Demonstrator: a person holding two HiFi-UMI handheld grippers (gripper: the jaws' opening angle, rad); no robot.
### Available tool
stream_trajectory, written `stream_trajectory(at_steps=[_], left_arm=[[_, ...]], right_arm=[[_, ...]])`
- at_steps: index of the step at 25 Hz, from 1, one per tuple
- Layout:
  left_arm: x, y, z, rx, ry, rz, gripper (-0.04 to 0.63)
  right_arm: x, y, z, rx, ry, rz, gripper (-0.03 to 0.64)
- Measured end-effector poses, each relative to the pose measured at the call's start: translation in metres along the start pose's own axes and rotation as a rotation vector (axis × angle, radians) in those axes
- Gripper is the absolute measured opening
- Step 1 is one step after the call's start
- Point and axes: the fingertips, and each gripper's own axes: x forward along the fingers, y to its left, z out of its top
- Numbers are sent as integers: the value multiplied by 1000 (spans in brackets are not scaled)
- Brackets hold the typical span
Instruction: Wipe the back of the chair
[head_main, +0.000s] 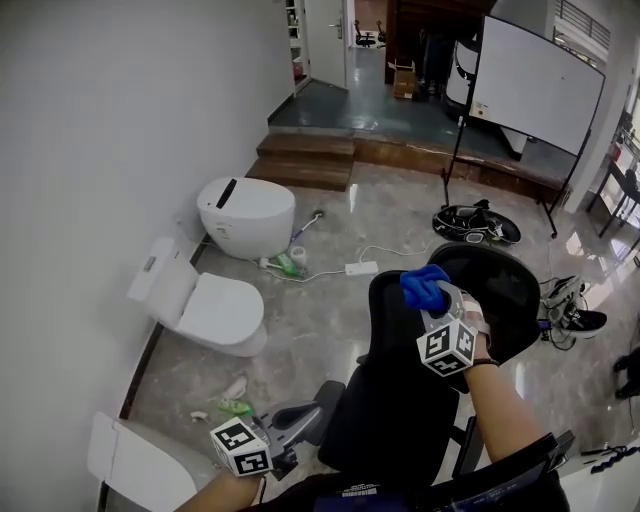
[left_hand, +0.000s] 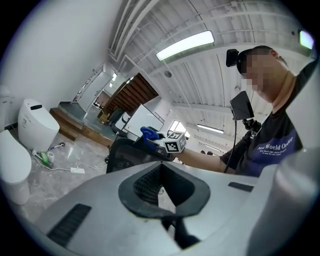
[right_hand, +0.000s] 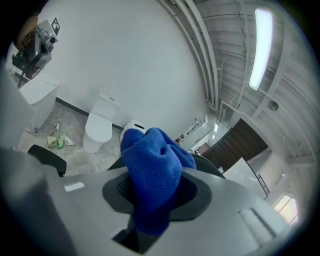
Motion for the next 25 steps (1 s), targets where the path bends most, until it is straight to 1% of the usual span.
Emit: stream_trajectory(at_steps=[1, 3, 6, 8, 11, 15, 18, 20, 22, 25], left_arm=[[0, 0, 2, -1, -2, 3, 3], [6, -5, 6, -1, -3, -6, 3], [29, -25, 7, 0, 6, -44, 3], [48, -42, 4, 3, 15, -79, 3], [76, -51, -7, 6, 29, -144, 3], [106, -73, -16, 5, 43, -226, 3], [119, -85, -19, 1, 50, -257, 3], [119, -85, -19, -7, 49, -254, 3], [113, -81, -22, -10, 43, -238, 3], [91, -69, -23, -12, 33, -190, 3]], right_arm=[[-1, -3, -7, -1, 19, -3, 120], [-7, -14, -32, -11, 88, -18, 120], [-28, -36, -87, -18, 219, -47, 120], [-50, -50, -124, -21, 299, -66, 120], [-78, -58, -168, -33, 394, -96, 118], [-127, -68, -201, -40, 458, -116, 118], [-147, -73, -209, -37, 466, -128, 118], [-144, -69, -201, -45, 434, -121, 119], [-129, -56, -181, -67, 366, -96, 118], [-91, -28, -132, -102, 236, -49, 120]])
